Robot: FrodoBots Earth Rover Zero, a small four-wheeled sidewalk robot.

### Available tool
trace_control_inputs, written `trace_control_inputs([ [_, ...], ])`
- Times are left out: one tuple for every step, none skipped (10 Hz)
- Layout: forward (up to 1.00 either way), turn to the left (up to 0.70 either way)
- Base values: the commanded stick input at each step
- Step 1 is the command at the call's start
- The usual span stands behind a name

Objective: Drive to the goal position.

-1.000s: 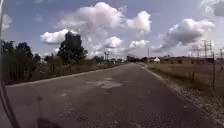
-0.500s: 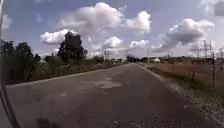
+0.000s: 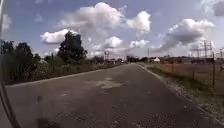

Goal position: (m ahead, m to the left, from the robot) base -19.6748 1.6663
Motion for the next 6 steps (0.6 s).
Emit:
trace_control_inputs([
  [0.04, 0.0],
  [0.04, 0.0],
  [0.04, 0.0],
  [0.04, 0.0],
  [0.04, 0.0],
  [0.04, 0.0],
])
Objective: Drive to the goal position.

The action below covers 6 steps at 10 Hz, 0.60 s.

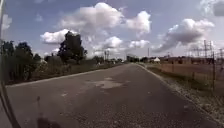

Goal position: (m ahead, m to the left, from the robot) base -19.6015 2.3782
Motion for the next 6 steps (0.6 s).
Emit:
trace_control_inputs([
  [0.04, 0.0],
  [0.04, 0.0],
  [0.04, 0.0],
  [0.04, 0.0],
  [0.04, 0.0],
  [0.04, 0.0],
])
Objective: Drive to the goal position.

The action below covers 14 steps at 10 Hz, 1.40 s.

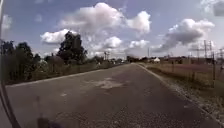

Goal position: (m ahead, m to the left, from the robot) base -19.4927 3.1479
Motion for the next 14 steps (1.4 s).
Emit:
trace_control_inputs([
  [0.04, 0.0],
  [0.04, 0.0],
  [0.04, 0.0],
  [0.04, 0.0],
  [0.04, 0.0],
  [0.04, 0.0],
  [0.04, 0.0],
  [0.04, 0.0],
  [0.04, 0.0],
  [0.04, 0.0],
  [0.04, 0.0],
  [0.04, 0.0],
  [0.04, 0.0],
  [0.04, 0.0],
])
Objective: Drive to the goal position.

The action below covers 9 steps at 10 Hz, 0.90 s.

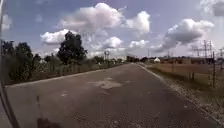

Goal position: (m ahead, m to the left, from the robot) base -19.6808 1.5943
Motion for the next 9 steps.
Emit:
trace_control_inputs([
  [0.04, 0.0],
  [0.04, 0.0],
  [0.04, 0.0],
  [0.04, 0.0],
  [0.04, 0.0],
  [0.04, 0.0],
  [0.04, 0.0],
  [0.04, 0.0],
  [0.04, 0.0],
])
